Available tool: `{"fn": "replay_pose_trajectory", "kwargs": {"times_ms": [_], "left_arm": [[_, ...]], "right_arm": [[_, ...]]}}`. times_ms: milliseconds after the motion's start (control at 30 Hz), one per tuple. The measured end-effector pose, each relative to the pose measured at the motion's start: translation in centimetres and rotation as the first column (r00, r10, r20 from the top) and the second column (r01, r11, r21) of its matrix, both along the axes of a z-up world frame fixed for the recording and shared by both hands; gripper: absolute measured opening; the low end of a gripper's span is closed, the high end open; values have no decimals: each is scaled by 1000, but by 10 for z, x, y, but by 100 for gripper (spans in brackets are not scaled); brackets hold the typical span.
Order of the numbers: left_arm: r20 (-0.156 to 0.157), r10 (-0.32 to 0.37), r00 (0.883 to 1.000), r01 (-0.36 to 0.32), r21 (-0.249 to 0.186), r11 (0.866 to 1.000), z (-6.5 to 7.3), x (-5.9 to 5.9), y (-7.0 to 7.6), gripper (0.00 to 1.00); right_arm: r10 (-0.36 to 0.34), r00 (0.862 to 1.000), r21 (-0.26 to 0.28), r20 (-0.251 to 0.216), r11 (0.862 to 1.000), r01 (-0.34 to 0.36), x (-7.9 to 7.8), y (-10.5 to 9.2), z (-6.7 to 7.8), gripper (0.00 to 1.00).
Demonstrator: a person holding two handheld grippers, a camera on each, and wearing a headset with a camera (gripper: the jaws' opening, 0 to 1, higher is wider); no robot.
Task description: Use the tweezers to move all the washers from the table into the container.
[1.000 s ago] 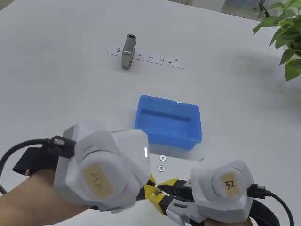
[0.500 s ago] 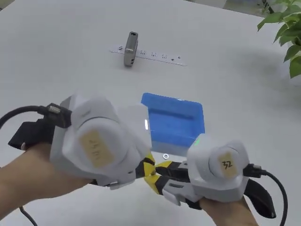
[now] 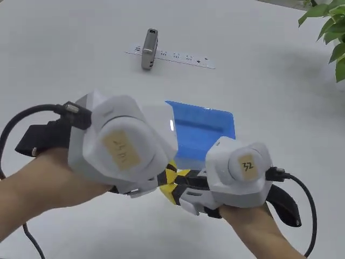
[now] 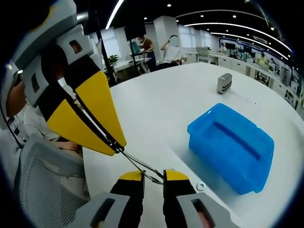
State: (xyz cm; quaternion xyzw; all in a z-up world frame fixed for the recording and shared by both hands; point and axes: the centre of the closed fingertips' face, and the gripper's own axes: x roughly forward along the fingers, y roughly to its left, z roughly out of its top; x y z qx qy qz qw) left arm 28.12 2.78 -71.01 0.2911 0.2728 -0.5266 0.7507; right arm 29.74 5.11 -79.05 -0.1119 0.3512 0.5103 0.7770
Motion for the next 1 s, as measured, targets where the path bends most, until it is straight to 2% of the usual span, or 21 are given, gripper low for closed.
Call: {"fn": "replay_pose_trajectory", "kwargs": {"times_ms": [200,500,600,867,933,1000], "left_arm": [[-17,-10,1000,10,11,1000,-6,2,-2,0],[-7,-24,1000,24,33,999,-9,2,-3,0],[-6,-18,1000,19,23,1000,-7,2,-3,0],[1,-21,1000,21,33,999,-11,2,-2,0],[8,-16,1000,16,27,1000,-9,4,-3,0],[-2,-10,1000,10,18,1000,-9,5,-3,0]], "right_arm": [[-7,1000,-6,-20,1000,6,0,-2,-7,12],[4,1000,-23,-17,1000,-4,0,-2,-10,12],[6,1000,-26,-5,1000,-7,0,-2,-8,12],[1,1000,-23,-16,1000,-1,2,-1,-12,13],[-3,1000,-14,-23,1000,3,3,-1,-12,13],[-8,999,-9,-36,1000,8,3,-1,-12,13]]}}
